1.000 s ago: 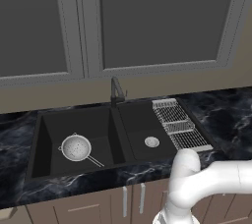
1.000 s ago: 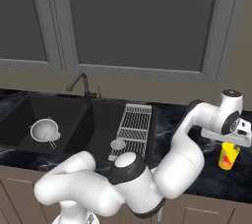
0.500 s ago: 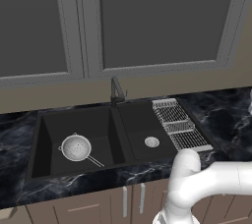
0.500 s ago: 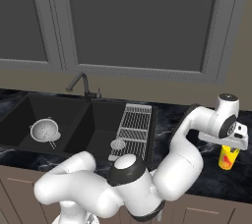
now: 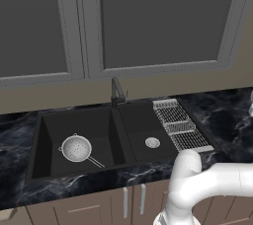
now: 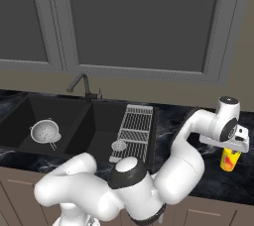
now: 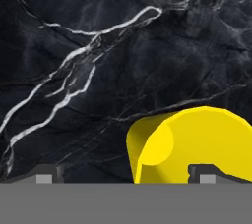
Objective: Place the strainer in the left basin and the cup in the right basin of the sink.
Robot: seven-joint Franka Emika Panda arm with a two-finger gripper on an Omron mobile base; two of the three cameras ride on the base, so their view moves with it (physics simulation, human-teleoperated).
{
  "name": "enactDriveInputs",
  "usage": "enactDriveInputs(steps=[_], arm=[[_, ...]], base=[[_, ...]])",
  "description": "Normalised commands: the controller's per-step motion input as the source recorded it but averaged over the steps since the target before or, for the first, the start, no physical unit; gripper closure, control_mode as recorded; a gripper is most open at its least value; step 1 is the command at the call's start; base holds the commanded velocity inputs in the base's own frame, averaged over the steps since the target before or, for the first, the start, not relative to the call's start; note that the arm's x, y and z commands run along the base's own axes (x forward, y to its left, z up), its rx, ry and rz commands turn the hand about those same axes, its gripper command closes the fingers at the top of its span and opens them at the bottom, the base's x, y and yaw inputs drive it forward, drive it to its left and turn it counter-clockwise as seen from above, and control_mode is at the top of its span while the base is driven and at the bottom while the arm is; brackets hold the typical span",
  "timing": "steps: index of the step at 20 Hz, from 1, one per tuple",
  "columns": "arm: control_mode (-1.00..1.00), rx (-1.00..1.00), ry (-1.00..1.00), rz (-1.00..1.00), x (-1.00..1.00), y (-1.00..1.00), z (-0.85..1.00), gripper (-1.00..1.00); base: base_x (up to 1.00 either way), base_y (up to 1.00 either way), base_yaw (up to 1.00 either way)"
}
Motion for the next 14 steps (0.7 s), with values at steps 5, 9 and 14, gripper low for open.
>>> enactDriveInputs(steps=[5, 9, 14], arm=[[-1.0, 0.0, 0.01, 0.0, 0.0, 0.0, -0.07, 1.0], [-1.0, 0.0, 0.02, 0.0, 0.0, 0.0, -0.09, 1.0], [-1.0, 0.0, 0.0, 0.0, 0.0, 0.0, 0.0, 1.0]], base=[[0.0, 0.0, 0.0], [0.0, 0.0, 0.0], [0.0, 0.0, 0.0]])
